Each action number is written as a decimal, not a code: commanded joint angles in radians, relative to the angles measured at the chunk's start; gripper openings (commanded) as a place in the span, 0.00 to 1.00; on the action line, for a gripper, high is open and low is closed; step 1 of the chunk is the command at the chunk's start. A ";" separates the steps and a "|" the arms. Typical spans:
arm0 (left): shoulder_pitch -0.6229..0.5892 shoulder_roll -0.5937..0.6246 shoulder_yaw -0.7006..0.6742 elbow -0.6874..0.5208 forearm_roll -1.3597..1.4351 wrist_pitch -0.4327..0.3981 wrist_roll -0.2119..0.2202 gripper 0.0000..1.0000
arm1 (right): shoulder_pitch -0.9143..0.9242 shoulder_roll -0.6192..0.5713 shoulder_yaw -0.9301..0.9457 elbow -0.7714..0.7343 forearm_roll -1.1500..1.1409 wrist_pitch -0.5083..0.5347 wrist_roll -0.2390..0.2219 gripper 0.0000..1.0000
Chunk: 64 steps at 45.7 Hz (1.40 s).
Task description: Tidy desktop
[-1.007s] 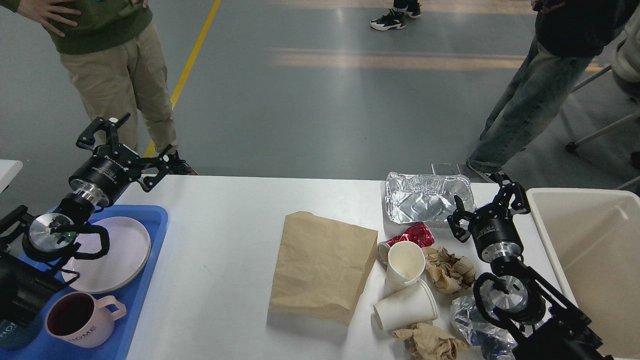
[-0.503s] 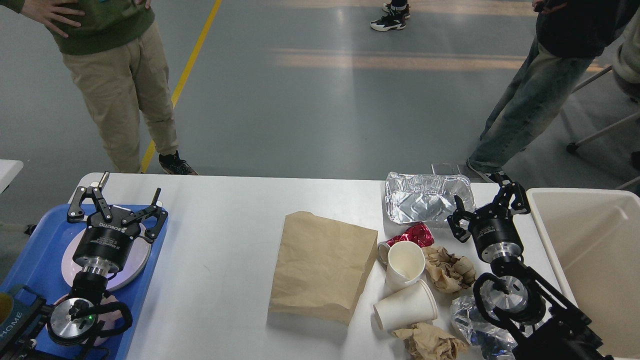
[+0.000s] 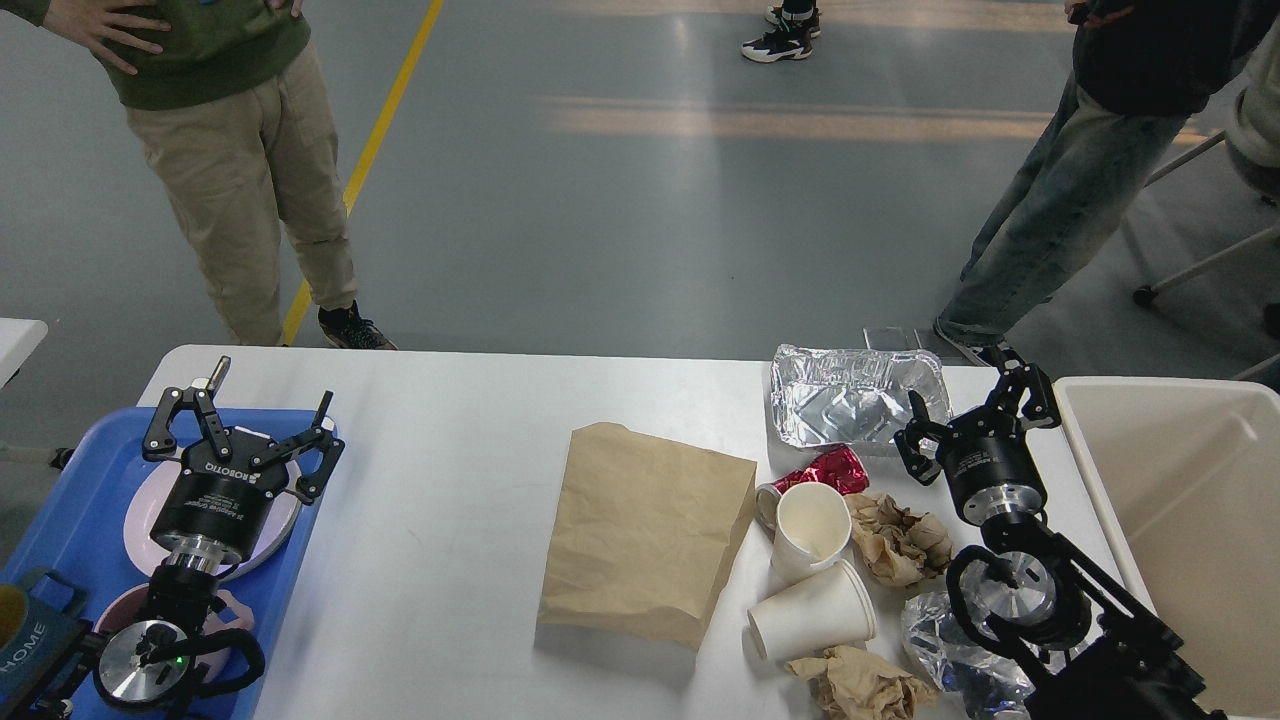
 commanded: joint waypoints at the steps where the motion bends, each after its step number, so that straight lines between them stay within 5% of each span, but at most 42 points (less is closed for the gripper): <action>1: 0.003 -0.006 -0.013 0.000 -0.002 -0.026 -0.006 0.97 | -0.001 0.000 0.000 0.000 0.000 0.000 0.000 1.00; 32: -0.036 -0.039 -0.042 0.001 -0.035 -0.050 -0.013 0.97 | 0.001 0.000 0.000 0.000 0.000 0.000 0.000 1.00; 64: -0.073 -0.057 -0.019 0.155 -0.032 -0.049 0.003 0.97 | 0.001 0.000 0.000 -0.002 0.000 0.000 0.000 1.00</action>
